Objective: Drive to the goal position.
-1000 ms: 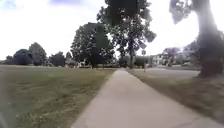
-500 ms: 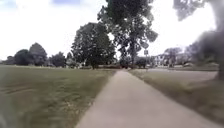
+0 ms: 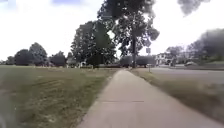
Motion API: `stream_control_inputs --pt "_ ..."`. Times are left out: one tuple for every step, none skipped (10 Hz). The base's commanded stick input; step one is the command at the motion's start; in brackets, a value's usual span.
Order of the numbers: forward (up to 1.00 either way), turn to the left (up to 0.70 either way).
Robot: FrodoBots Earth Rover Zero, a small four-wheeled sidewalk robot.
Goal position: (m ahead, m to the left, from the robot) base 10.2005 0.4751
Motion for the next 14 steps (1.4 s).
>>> stream_control_inputs --pt "1.0 0.0" --pt "1.0 0.0" --pt "1.0 0.0" --pt "1.0 0.0" --pt "1.0 0.0" --pt "1.0 0.0" --pt "1.0 0.0" --pt "1.0 0.0" --pt "1.0 0.0" --pt "1.0 0.0" --pt "1.0 0.0" --pt "1.0 0.0" --pt "1.0 0.0" --pt "1.0 0.0"
